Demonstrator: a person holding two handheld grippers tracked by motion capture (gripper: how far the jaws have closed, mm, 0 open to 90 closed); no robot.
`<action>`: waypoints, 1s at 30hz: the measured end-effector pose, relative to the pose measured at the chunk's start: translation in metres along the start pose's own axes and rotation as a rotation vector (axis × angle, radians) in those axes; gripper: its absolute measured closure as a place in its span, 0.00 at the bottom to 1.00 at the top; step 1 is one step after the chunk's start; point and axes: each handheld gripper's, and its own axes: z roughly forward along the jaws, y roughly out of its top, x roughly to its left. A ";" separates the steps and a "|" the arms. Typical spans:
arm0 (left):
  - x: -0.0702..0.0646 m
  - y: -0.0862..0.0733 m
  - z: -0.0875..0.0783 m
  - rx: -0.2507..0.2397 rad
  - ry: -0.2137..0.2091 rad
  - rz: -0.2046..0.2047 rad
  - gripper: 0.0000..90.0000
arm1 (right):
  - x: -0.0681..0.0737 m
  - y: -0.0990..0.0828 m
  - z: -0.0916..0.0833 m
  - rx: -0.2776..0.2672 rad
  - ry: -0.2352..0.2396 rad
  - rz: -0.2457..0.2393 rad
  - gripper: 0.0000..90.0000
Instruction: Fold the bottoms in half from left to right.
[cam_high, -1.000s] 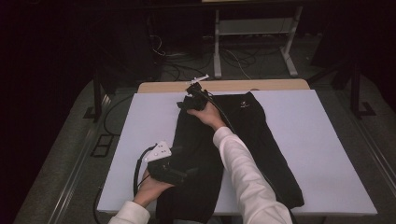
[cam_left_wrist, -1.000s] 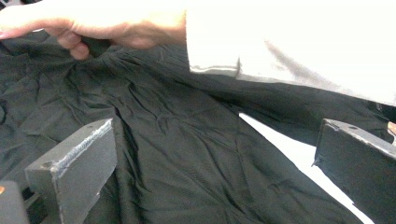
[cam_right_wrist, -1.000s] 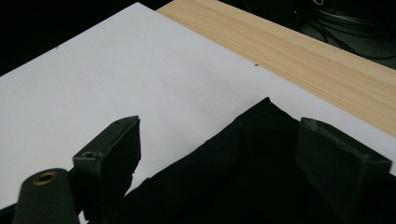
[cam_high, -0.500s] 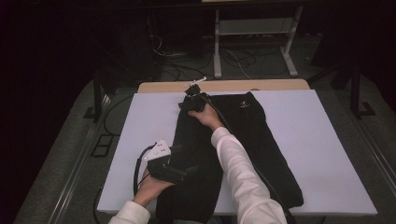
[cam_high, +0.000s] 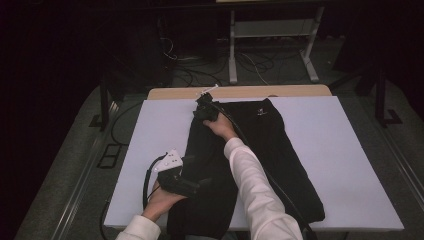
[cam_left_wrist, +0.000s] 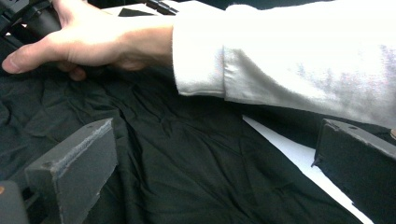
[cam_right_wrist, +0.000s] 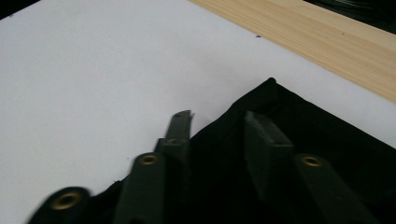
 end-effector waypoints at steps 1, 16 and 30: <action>0.000 0.000 0.000 0.001 0.000 -0.001 0.00 | 0.000 0.000 0.000 0.002 -0.003 0.001 0.79; 0.004 0.002 -0.015 0.042 0.079 -0.075 0.00 | 0.004 0.001 -0.016 0.019 -0.030 0.016 0.96; 0.004 -0.007 -0.031 0.160 0.117 -0.056 0.00 | 0.006 -0.006 -0.038 -0.047 -0.009 0.041 0.96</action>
